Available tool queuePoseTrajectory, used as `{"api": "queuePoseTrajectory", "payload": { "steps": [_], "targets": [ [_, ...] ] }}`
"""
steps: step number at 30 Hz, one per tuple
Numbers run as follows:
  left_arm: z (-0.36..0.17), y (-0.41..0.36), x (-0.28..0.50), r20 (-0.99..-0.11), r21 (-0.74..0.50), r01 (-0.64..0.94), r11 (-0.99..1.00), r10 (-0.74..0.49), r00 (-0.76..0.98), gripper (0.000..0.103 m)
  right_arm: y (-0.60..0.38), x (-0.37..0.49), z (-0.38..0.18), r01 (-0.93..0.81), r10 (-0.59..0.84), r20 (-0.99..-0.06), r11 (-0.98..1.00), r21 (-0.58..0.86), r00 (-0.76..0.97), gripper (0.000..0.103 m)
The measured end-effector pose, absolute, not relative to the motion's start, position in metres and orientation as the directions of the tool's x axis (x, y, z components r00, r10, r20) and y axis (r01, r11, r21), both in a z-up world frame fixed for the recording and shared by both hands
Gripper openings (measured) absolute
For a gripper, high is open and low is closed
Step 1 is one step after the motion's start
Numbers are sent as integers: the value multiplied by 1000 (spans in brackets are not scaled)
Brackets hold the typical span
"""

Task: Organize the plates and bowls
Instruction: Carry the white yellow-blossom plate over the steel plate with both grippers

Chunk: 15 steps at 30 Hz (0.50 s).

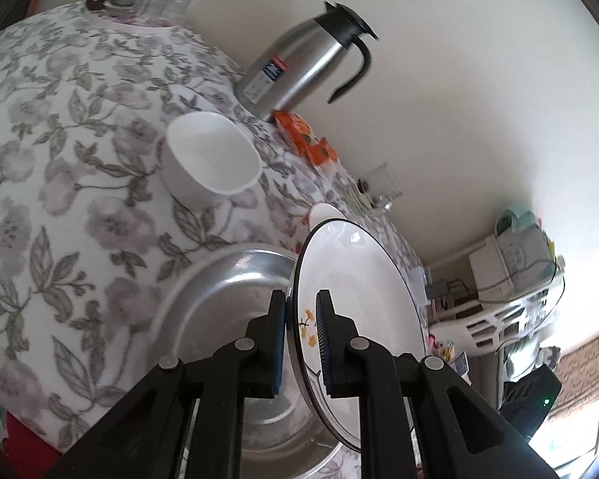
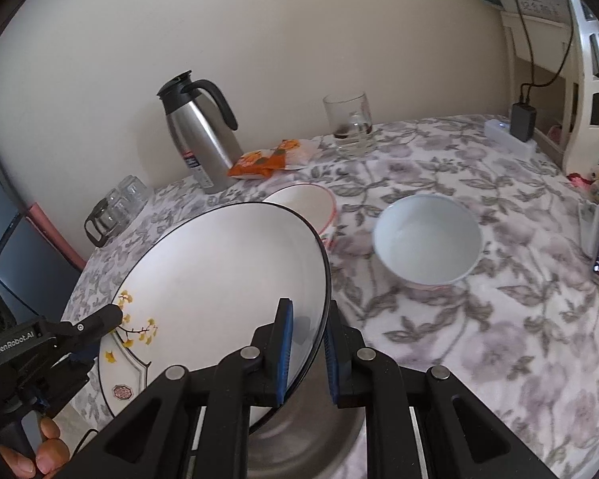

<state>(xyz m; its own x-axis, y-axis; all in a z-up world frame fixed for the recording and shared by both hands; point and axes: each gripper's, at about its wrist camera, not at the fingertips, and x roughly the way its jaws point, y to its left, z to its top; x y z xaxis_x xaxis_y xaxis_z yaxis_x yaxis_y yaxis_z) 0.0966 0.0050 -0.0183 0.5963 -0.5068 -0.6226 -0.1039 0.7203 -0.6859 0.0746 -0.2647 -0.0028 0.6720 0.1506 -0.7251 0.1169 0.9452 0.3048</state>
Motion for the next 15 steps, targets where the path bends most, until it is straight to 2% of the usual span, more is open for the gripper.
{"api": "queuePoseTrajectory", "payload": {
  "steps": [8,15],
  "targets": [
    [-23,22,99,-647,-671,-153,726,-472,599,15,-241,79,-9,113,138,-729,952,284,670,16],
    [-35,18,101,-701,-634,-182,751,-460,545,15,-241,77,-23,123,129,-748,955,271,651,16]
  ]
}}
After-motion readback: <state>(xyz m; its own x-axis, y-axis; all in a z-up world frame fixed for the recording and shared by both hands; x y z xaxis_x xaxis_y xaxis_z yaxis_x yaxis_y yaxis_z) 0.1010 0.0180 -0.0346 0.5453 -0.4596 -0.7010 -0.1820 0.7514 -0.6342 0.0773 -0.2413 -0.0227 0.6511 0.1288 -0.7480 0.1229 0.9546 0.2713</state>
